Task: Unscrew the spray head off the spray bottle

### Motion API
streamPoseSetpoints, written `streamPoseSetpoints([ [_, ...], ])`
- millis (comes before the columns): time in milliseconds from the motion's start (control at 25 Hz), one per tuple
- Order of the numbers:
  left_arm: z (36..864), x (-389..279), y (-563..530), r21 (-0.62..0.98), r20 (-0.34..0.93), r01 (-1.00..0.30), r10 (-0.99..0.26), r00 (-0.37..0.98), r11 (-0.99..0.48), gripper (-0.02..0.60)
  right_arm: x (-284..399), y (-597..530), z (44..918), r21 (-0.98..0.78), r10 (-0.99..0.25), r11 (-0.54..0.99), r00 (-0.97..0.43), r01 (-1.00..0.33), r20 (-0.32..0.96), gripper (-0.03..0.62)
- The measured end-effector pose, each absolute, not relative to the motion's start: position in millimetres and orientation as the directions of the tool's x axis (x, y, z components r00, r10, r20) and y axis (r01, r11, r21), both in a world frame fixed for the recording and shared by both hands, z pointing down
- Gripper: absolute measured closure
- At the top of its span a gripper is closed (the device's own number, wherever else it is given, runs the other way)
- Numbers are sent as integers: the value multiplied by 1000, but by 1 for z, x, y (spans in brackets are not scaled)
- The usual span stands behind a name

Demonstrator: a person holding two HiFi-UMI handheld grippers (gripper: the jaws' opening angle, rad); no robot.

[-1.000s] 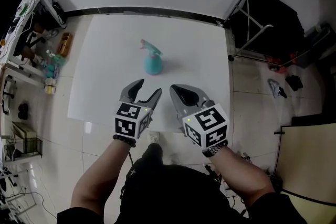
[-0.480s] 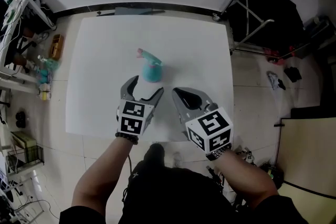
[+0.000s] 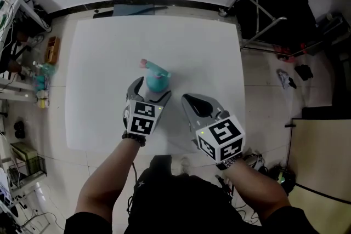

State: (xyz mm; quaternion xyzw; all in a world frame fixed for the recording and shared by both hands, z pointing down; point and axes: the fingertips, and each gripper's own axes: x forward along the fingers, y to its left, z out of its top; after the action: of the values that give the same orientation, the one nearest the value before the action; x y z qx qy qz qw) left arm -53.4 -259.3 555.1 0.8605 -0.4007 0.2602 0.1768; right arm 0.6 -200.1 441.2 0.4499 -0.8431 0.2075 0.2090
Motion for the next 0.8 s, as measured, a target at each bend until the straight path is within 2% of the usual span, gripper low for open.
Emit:
streamPoseSetpoints([
  [360,573,-50,-276,93,599,-773,-585,547,-628,124,3,-212,451,-166,-669,487,-488,-858,560,603],
  [600,581,-46,-275,79,615,-763,-570,544,-642,173,5,-214,452,-164,-668,481,-481,-861,567,603],
  [800,579,-42,-272,64,625,-741,-552,552,-669,175,10,-215,452,-155,-671,476,-472,-866,572,603],
])
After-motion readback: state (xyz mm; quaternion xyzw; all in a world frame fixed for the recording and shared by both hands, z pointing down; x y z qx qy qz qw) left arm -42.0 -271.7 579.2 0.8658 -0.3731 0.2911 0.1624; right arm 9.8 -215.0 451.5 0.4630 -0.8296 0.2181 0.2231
